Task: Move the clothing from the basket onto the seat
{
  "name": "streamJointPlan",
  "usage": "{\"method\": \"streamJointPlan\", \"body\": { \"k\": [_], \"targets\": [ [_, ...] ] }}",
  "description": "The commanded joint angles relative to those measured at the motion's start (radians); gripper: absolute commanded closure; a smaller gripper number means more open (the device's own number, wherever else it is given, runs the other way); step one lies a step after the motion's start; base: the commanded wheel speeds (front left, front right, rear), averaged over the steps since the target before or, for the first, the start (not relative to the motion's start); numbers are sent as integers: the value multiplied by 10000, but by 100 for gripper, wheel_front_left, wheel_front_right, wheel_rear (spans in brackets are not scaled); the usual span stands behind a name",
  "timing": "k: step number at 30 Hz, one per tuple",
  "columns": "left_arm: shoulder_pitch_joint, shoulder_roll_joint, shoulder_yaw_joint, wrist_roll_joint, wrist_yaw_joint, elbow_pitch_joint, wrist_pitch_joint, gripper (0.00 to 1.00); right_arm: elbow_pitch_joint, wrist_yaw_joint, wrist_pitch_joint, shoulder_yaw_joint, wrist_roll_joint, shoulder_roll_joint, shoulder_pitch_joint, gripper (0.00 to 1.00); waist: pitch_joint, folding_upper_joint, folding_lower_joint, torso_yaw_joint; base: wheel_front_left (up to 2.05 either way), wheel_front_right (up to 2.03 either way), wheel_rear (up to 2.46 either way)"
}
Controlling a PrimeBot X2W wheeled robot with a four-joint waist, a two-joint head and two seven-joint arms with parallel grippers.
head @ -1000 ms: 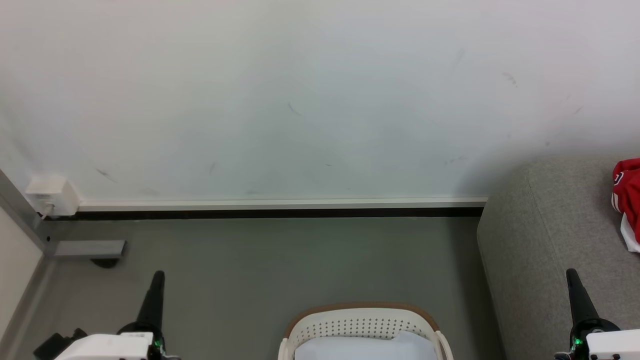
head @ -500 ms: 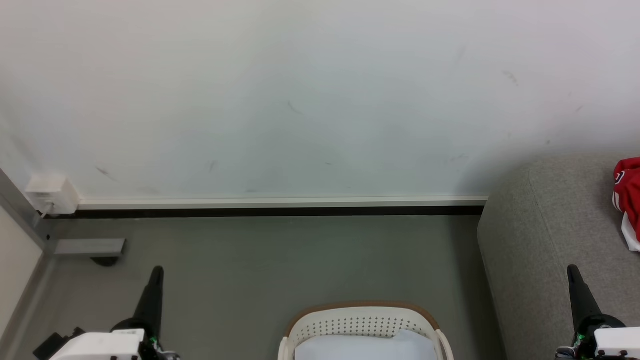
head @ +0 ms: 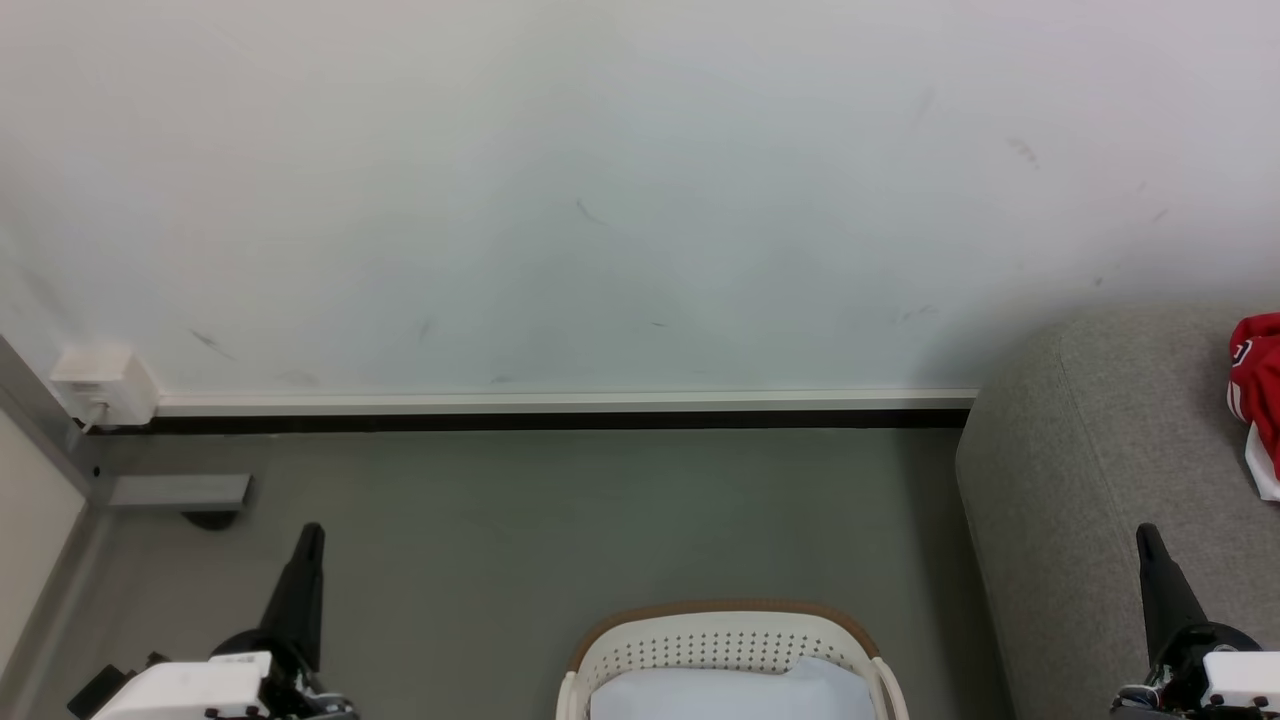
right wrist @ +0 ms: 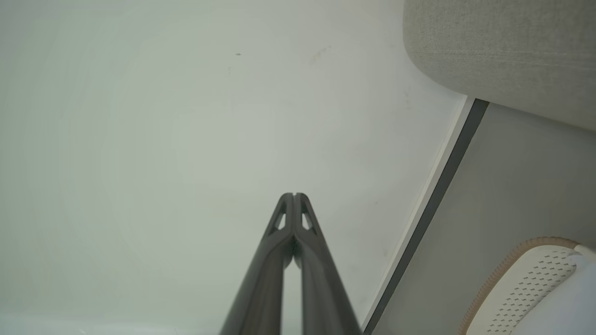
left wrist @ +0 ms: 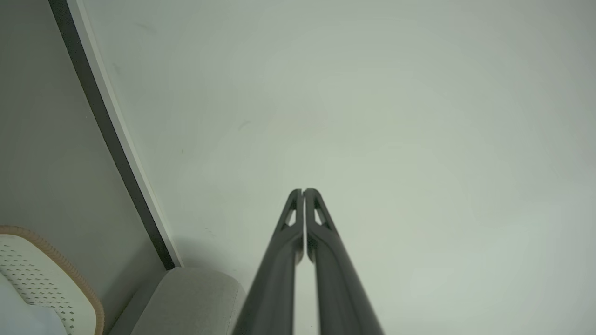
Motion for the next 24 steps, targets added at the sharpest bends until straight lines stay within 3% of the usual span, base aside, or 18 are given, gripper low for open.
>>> {"method": "streamJointPlan", "body": {
  "k": [1, 24],
  "targets": [
    [-89, 73, 48, -186, 7, -53, 78, 100, -37, -20, 54, -58, 204, 14, -95, 100, 4, 0, 0, 1, 0, 0, 0],
    [-89, 73, 60, -369, 11, -64, 120, 100, -41, -21, 66, -41, 336, -5, -101, 100, 13, 0, 0, 2, 0, 0, 0]
  ]
}}
